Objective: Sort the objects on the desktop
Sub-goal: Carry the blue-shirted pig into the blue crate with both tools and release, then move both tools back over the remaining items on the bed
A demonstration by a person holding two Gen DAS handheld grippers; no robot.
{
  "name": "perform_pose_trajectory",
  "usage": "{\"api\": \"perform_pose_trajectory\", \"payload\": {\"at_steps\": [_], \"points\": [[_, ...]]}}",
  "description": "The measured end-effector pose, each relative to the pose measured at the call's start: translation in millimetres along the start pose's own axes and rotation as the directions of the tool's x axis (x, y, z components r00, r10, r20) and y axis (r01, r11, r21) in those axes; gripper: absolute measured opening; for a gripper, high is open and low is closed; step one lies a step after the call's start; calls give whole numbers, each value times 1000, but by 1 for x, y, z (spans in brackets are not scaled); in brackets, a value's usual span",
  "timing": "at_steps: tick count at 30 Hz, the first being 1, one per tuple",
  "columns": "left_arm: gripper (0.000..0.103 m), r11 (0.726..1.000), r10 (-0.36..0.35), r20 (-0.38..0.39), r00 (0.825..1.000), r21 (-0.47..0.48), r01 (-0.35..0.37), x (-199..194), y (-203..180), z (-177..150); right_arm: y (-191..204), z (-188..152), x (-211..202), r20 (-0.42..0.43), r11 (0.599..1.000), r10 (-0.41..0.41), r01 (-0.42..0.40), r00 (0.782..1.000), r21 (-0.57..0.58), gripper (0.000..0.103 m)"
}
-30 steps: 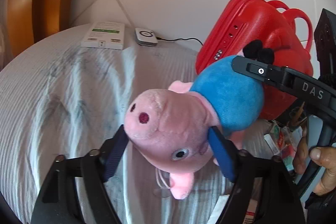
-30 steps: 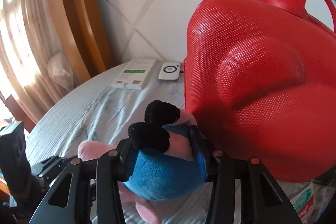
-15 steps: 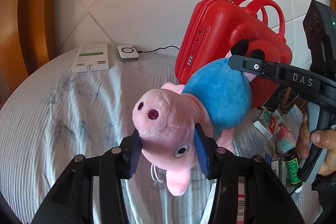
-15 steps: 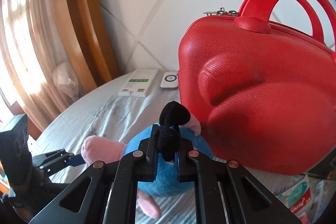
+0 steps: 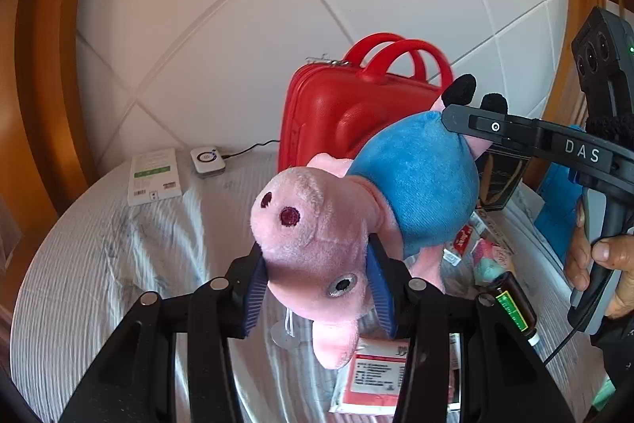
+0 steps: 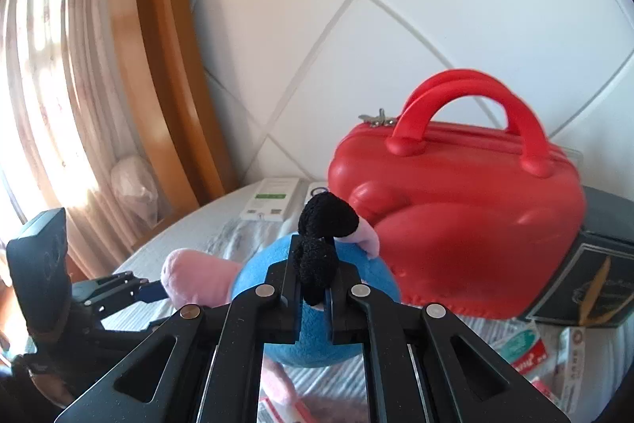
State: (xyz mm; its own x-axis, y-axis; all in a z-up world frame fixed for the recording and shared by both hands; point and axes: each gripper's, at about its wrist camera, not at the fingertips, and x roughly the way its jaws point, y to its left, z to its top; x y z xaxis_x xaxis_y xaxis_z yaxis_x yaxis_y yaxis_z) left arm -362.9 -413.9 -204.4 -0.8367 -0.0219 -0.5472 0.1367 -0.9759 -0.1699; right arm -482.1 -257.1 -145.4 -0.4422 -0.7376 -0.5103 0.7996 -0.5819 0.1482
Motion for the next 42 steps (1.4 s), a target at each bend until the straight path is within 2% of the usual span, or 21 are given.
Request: {"api": "perform_pose_trajectory", "payload": {"at_steps": [6,10,14,18,21,25,28,29,30,31,32,33,34,35,36,40,42], "points": [[45,989,-100,57,993,113,93,-46,-63,21,4,2,-99,103,995,-94,92,990,22,8],[45,954,-232,84,969,214,210,-73,-126,37,1,-4,-189,184,973,-231,225,955,54,8],[45,884,-390,87,917,312,347,-94,-205,48,-8,-15,-287,248,919,-394,377,885,116,8],[45,807,-509,82,857,392,442,-114,-294,51,-21,-35,-383,298,846,-532,503,792,175,8],[45,752,-583,58,811,418,510,-122,-362,50,-40,-50,-446,304,790,-613,573,730,217,8],[45,687,-660,36,751,434,583,-128,-448,45,-74,-64,-520,294,728,-686,634,666,263,8],[45,650,-689,23,724,461,604,-131,-511,46,-105,-73,-565,289,686,-727,661,623,303,8],[47,645,-692,17,722,464,607,-128,-531,48,-116,-75,-577,283,671,-741,671,608,314,8],[49,651,-685,17,728,464,601,-124,-551,52,-128,-75,-588,271,655,-756,682,596,325,13],[54,667,-668,23,744,463,585,-119,-569,57,-143,-76,-596,251,632,-775,695,581,344,16],[55,688,-646,37,763,463,559,-116,-586,63,-158,-78,-604,234,611,-790,702,566,365,24],[55,714,-616,62,785,465,524,-113,-600,68,-171,-79,-612,224,585,-809,713,543,386,41],[56,732,-594,80,800,467,496,-111,-612,73,-180,-83,-621,217,556,-830,732,514,393,51],[57,738,-585,85,807,467,486,-110,-622,77,-187,-84,-627,213,531,-847,749,487,397,66],[58,743,-579,83,811,462,484,-109,-627,79,-189,-88,-635,216,517,-856,755,471,403,68],[73,772,-557,120,822,441,458,-115,-626,74,-188,-108,-653,236,534,-845,733,480,421,71],[75,789,-544,123,830,413,455,-117,-619,67,-186,-117,-657,250,553,-833,714,494,430,74]]}}
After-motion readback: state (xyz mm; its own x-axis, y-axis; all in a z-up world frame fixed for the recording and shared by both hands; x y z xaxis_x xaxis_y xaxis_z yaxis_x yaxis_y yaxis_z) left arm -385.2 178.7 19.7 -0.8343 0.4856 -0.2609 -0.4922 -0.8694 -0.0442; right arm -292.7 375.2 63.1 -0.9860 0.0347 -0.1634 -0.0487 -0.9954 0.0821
